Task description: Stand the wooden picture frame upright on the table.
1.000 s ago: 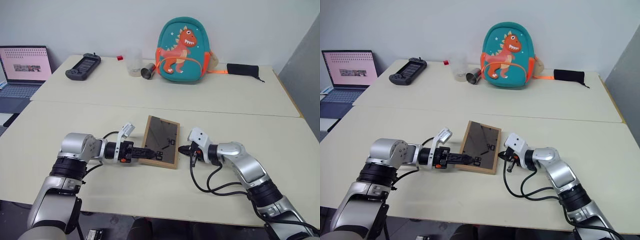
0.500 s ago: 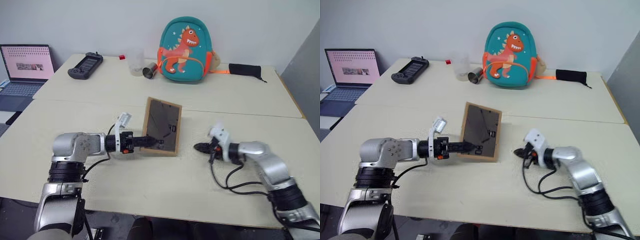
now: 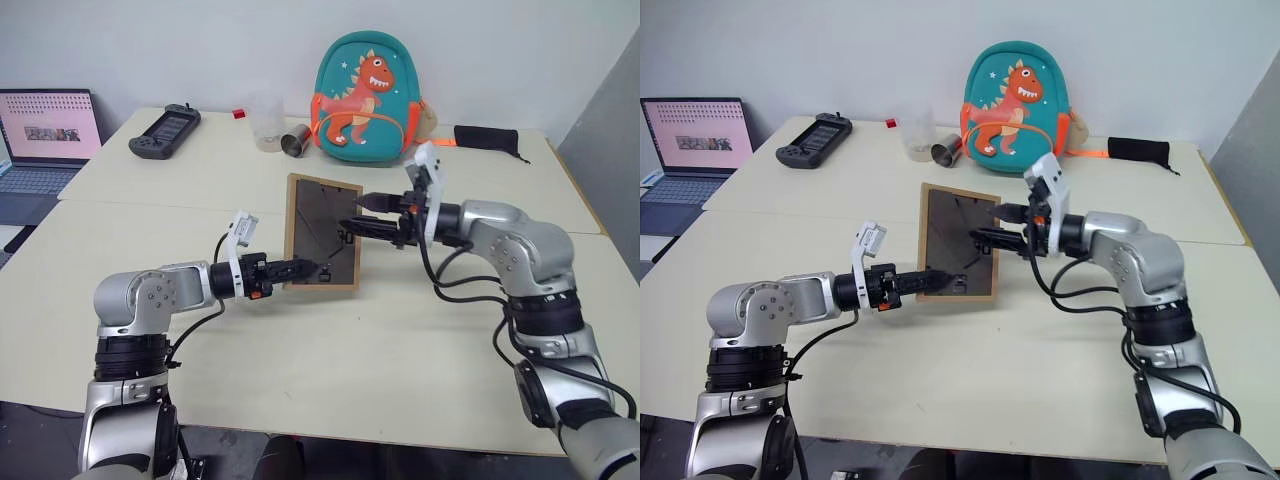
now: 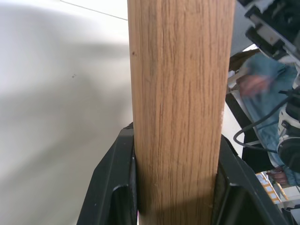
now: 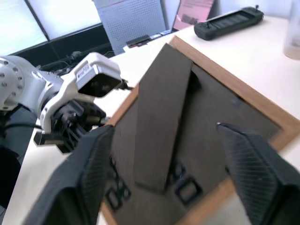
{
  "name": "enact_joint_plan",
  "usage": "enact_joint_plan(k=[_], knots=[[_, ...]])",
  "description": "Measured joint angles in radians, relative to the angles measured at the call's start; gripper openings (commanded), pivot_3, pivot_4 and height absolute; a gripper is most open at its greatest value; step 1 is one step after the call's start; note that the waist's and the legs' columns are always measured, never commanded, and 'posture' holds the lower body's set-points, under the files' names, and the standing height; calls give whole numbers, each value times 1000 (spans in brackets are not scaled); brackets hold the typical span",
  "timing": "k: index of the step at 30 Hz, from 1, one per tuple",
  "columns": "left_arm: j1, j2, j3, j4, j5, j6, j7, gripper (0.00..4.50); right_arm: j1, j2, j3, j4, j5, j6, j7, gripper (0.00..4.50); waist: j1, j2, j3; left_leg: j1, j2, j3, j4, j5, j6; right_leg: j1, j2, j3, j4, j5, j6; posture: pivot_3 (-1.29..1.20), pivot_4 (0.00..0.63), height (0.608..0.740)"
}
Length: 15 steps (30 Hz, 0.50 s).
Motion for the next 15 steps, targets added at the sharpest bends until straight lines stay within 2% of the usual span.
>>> enact_joint_plan(k=[3,8,15], knots=[[0,-2,0,-7,-8,1,14,1298,-18,41,39,81,-30,-57,8,4447,-4,0,0,0,0,1,-1,1,-1,-1,0,0,0,0,0,0,150,740],[0,-2,0,-7,-16,2,32,1298,-25,87,75,91,-39,-104,19,4447,-5,0,0,0,1,1,-1,1,-2,-1,0,0,0,0,0,0,150,740],[0,-1,10,-7,-44,19,49,1298,-19,83,73,37,-24,-60,22,4447,-4,0,0,0,0,0,-1,1,-2,-1,0,0,0,0,0,0,150,740]])
